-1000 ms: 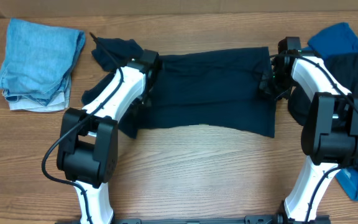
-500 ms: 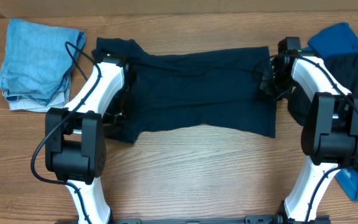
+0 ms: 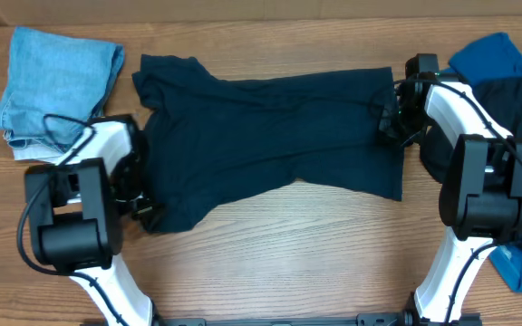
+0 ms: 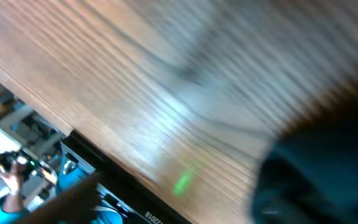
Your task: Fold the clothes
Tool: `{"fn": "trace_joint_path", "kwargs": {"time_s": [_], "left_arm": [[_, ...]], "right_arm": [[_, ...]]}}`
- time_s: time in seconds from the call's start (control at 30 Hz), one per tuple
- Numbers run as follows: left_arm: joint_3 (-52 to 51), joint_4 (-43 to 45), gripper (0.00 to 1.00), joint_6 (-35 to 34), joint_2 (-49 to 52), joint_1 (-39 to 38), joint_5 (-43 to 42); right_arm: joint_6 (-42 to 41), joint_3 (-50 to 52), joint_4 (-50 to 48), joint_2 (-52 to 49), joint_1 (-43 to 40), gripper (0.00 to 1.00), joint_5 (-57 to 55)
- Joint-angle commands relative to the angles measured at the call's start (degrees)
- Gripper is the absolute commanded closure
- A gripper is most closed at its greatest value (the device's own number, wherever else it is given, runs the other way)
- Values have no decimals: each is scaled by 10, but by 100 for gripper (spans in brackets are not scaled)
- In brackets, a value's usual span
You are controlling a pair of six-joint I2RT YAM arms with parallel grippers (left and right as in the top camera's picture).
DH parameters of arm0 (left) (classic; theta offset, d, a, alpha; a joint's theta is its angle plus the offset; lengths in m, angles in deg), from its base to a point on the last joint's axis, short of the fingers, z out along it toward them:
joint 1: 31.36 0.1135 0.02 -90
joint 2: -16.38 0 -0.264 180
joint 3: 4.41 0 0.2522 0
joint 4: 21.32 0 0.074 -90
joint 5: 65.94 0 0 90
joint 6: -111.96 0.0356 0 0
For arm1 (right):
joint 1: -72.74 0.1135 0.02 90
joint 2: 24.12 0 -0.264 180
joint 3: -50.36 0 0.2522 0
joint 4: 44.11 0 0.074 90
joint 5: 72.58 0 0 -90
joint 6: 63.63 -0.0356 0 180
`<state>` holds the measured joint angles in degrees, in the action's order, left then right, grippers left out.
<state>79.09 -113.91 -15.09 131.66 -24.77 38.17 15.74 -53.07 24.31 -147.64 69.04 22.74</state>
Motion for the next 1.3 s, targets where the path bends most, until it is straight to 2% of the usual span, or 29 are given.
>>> {"fn": "trace_joint_path", "kwargs": {"time_s": [0.0,0.13,0.2,0.33,0.47,0.57,0.6,0.63,0.67,0.7,0.87,0.93,1.07,1.27], "left_arm": [[-5,-4,0,24,-19,27,13],[6,-20,0,25,-66,28,28],[32,-32,0,22,-134,34,45],[37,-24,0,24,-252,106,-12],[37,-29,0,31,-259,148,-24],[37,19,10,78,-259,135,-103],[37,42,23,102,-259,121,-127],[37,64,86,129,-259,103,-152],[37,84,96,146,-259,80,-182],[36,102,96,178,-259,52,-205],[17,150,96,225,-237,-49,-217],[-12,211,96,225,-217,-94,-216],[-53,331,96,225,-145,-121,-212],[-54,300,96,251,-59,-121,-209]], "right_arm": [[2,6,0,6,-2,73,-23],[2,6,0,6,-2,72,-23],[2,6,0,6,-2,72,-23],[2,6,0,6,-2,72,-23],[2,6,0,6,-2,72,-23],[2,6,-1,6,-2,72,-23],[2,6,-1,6,-2,72,-23],[2,6,-1,6,-2,72,-23],[2,6,-2,6,-2,72,-23],[2,6,-2,6,-2,72,-23],[2,6,-4,6,-2,72,-23],[2,6,-4,6,-2,72,-23],[2,6,-3,6,-2,72,-23],[2,6,-2,6,-2,72,-23]]}}
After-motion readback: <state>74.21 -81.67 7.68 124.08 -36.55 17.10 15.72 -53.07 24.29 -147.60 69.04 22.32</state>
